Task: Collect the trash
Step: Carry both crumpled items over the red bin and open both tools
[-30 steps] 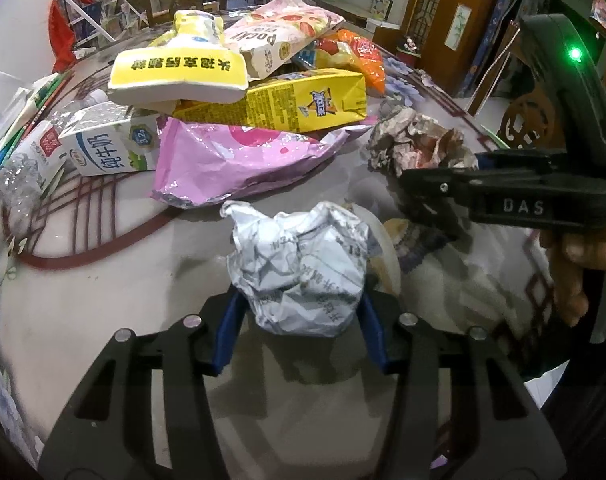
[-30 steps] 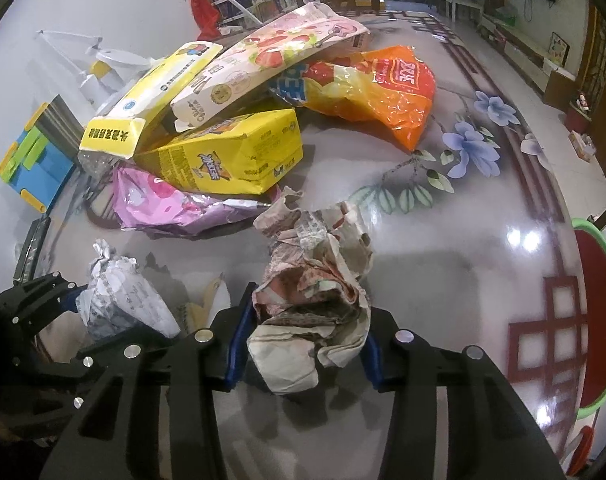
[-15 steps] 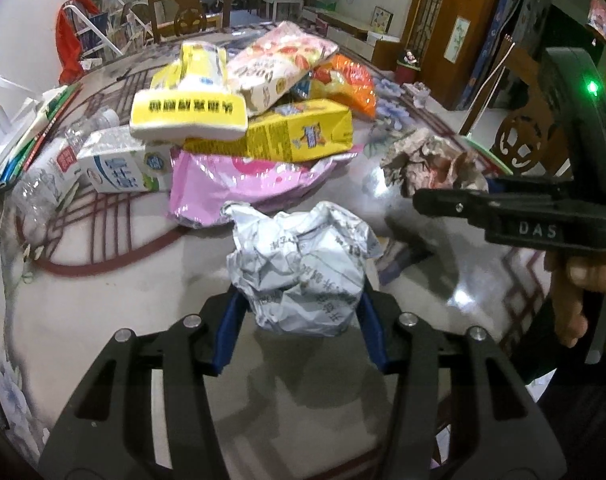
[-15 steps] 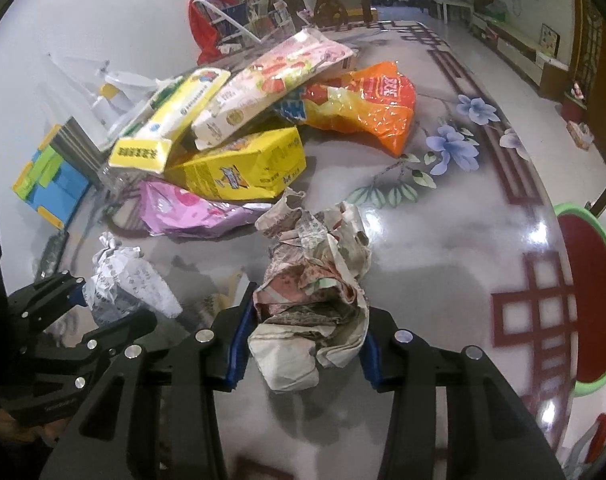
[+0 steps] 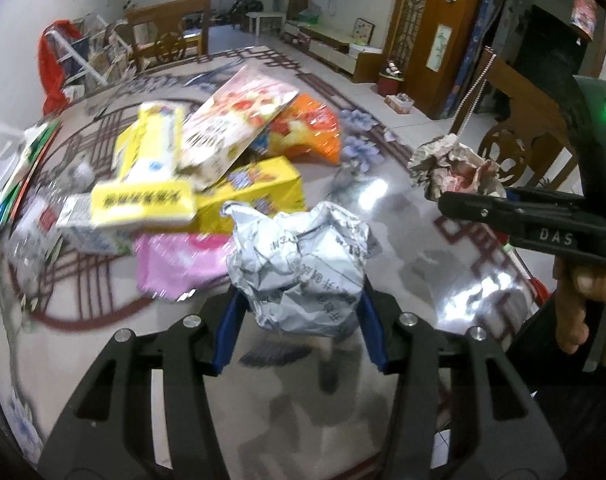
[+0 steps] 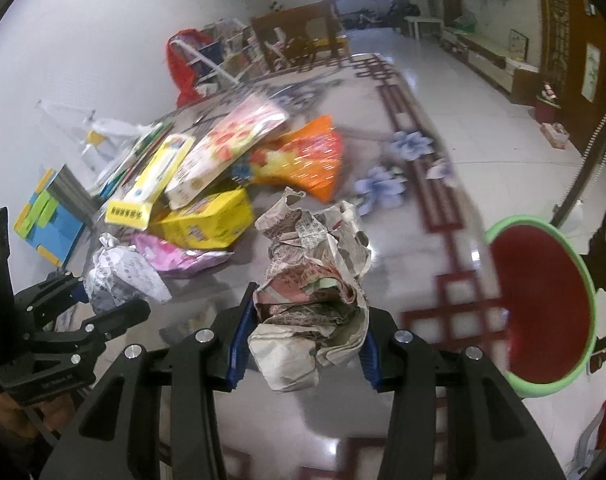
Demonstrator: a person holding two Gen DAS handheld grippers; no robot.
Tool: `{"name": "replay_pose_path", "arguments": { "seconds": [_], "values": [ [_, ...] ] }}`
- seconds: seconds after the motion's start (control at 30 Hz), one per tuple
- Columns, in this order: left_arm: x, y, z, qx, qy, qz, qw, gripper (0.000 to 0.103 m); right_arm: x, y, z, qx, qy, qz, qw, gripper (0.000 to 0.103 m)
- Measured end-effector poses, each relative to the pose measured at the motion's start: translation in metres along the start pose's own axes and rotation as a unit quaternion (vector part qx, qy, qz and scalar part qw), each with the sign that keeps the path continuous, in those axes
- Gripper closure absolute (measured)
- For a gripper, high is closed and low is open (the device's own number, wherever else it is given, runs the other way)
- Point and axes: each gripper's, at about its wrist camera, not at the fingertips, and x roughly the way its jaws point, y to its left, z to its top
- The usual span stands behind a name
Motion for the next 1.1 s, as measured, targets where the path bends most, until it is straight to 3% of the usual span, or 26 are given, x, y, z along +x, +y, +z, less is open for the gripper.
{"name": "replay_pose_path", "arguments": {
  "seconds": [0.43,0.73,1.1],
  "values": [
    [0.033,-0.084,0.067,0.078,-0.006,-0.060,0.9951,0.054,-0.049,-0.084,0.002,0.059,-0.036,-0.062,0.996,0.060],
    [0.068,-0.149,0.103,0.112,0.006,-0.121,0.9862,0.053,-0.078,-0.161,0.000,0.125,-0.060,-0.115,0.984,0.060],
    [0.107,-0.194,0.143,0.101,0.038,-0.218,0.9700,0.053,-0.093,-0.222,-0.005,0.172,-0.071,-0.149,0.971,0.060]
  ]
}}
